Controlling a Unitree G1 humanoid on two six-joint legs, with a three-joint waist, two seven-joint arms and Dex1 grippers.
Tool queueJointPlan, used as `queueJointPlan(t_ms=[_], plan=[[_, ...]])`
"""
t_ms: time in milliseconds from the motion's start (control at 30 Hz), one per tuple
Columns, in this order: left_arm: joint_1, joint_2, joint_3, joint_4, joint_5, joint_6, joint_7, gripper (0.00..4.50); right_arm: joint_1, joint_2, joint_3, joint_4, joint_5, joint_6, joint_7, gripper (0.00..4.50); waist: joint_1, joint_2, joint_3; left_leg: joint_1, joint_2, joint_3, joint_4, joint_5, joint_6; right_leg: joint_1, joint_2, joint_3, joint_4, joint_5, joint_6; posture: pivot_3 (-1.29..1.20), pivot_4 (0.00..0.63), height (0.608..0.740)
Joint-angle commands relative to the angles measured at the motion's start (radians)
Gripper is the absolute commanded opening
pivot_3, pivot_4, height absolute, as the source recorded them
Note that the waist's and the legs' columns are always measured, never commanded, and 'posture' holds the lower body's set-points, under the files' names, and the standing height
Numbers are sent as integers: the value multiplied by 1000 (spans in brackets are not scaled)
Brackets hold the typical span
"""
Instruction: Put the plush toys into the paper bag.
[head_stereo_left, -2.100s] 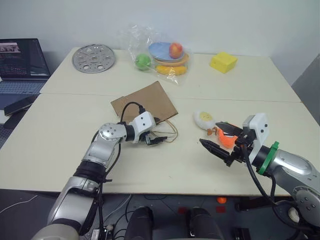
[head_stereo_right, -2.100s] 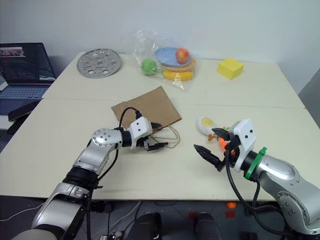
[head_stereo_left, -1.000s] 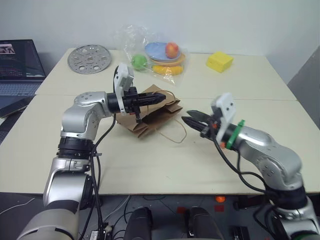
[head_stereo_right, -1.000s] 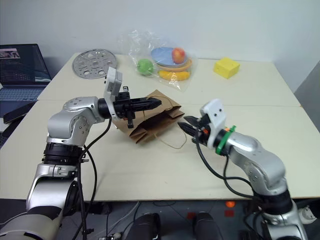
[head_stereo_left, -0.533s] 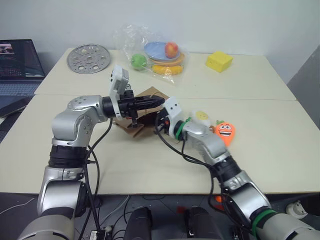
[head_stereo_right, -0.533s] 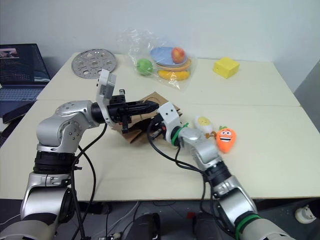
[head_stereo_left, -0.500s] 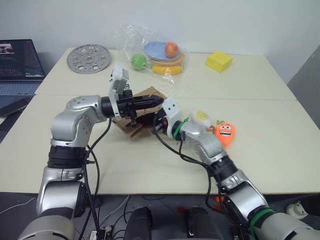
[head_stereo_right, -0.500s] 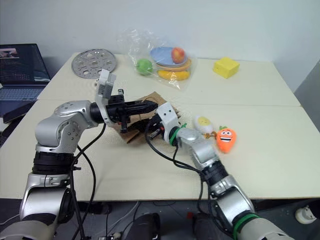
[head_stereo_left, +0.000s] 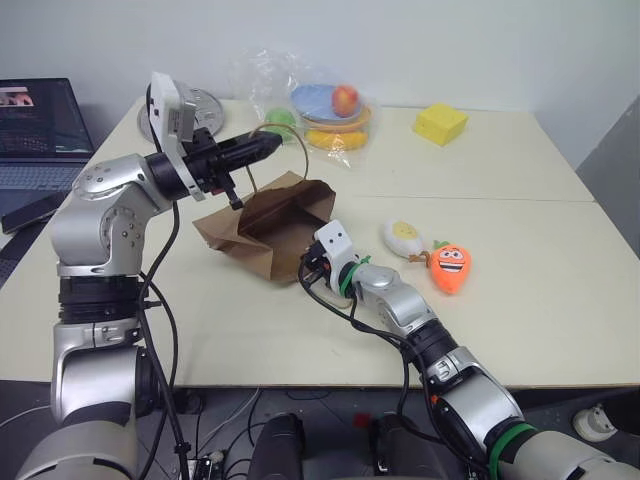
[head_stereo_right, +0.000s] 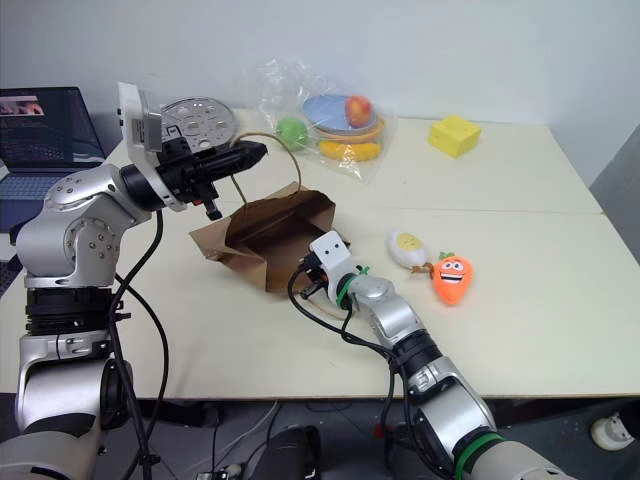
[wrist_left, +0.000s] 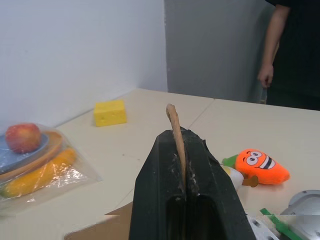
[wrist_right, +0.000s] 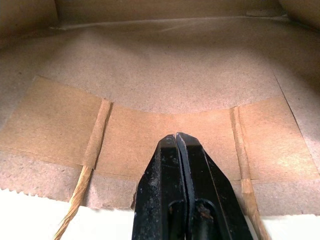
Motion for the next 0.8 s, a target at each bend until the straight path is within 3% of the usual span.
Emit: queueJointPlan(t_ms=[33,267,467,633,800], plan=[[-88,18,77,22,6,-105,59,0,11,3,-10,-13,-21,15,-4,23,-1,0,0,0,0,0,0,0,0,0,0,0,0,0,0,0,150,740],[-98,31,78,9,13,-161,58,0,3,1,-24,6,-24,11,-2,23,-2,0,0,0,0,0,0,0,0,0,0,0,0,0,0,0,150,740],[25,27,33,-40,29,-134,26,0,-14,-9,-58,-3,-11,2,-5,23,-2,0,0,0,0,1,0,0,0,0,0,0,0,0,0,0,150,740],[124,15,-30,-117,58,-157,-1,0,-5,22,-157,-91,83,-55,19,23,1,0,0,0,0,1,0,0,0,0,0,0,0,0,0,0,150,740],[139,14,-60,-124,70,-157,-12,0,40,3,-151,-236,104,-119,98,23,-1,-1,0,0,0,1,-1,0,0,0,0,0,0,0,0,0,150,740]])
